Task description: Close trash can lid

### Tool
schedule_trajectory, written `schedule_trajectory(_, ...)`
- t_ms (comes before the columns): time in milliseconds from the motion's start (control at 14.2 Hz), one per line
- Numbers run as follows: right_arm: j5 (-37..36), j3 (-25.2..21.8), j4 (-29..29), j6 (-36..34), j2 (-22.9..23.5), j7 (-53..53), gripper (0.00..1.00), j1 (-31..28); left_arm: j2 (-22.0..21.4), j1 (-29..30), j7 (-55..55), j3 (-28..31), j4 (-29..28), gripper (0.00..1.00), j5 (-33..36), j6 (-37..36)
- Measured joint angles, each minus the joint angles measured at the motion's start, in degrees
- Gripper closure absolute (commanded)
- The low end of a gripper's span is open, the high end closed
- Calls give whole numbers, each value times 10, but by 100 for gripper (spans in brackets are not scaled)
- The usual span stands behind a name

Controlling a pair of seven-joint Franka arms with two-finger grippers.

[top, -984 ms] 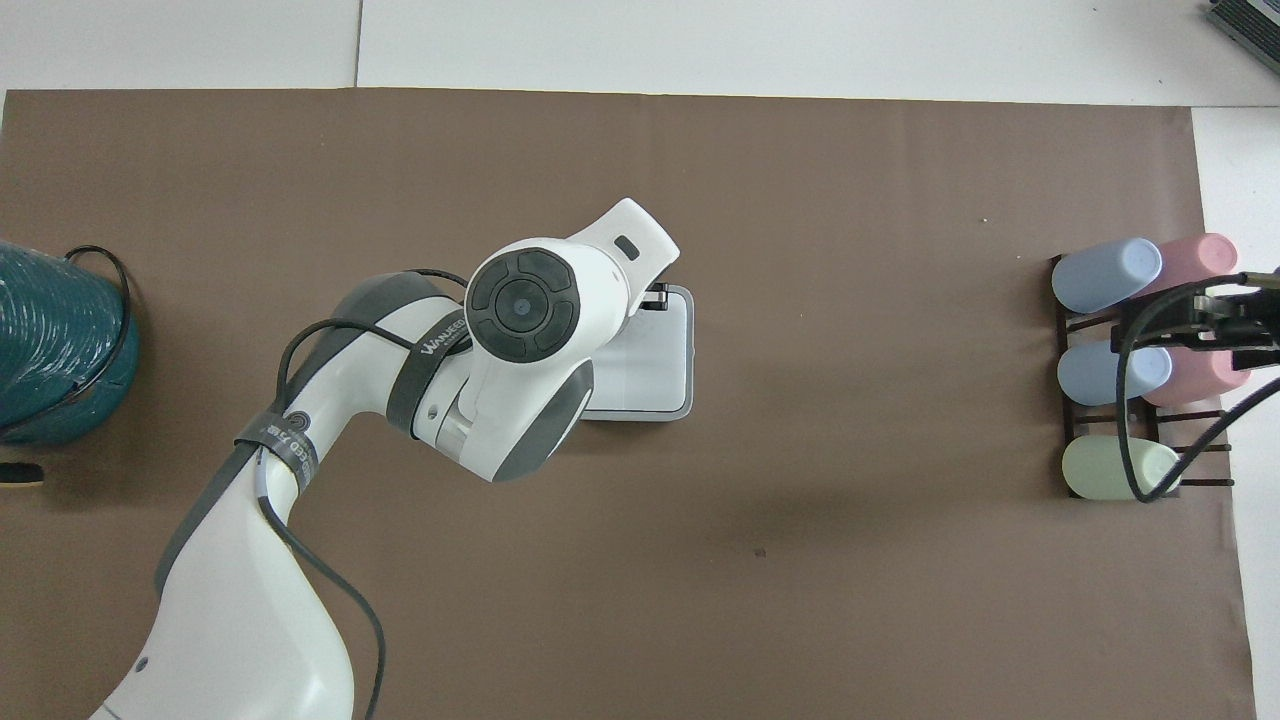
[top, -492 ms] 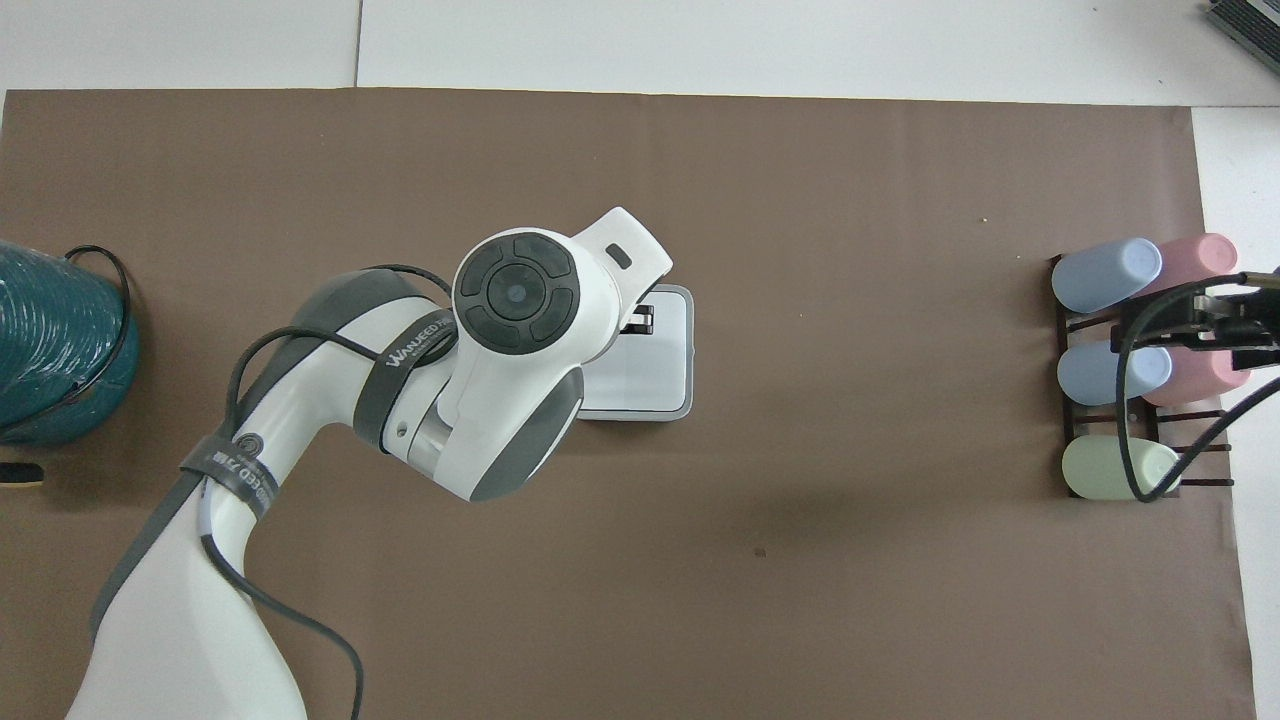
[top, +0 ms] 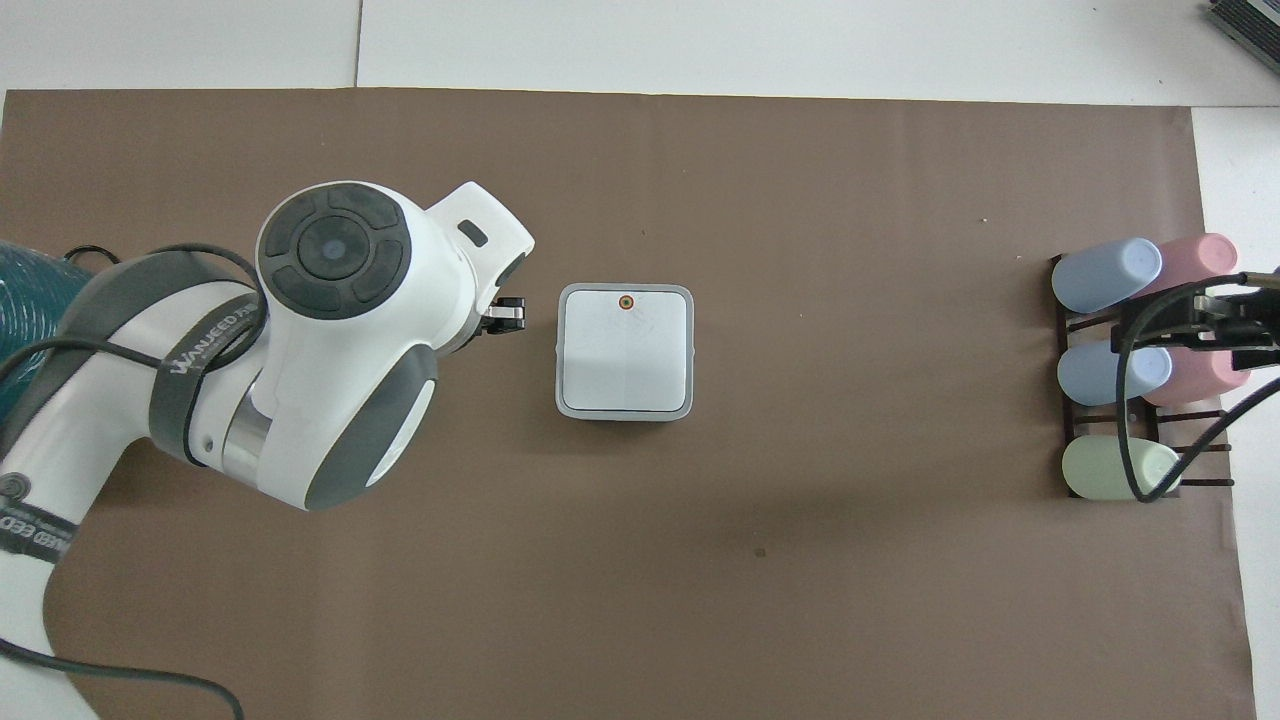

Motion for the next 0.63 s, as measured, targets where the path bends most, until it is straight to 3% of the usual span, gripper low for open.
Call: schedule_trajectory(633, 0, 0, 0, 0, 0, 0, 0, 0, -58, 128, 151, 1, -3, 0, 0, -22)
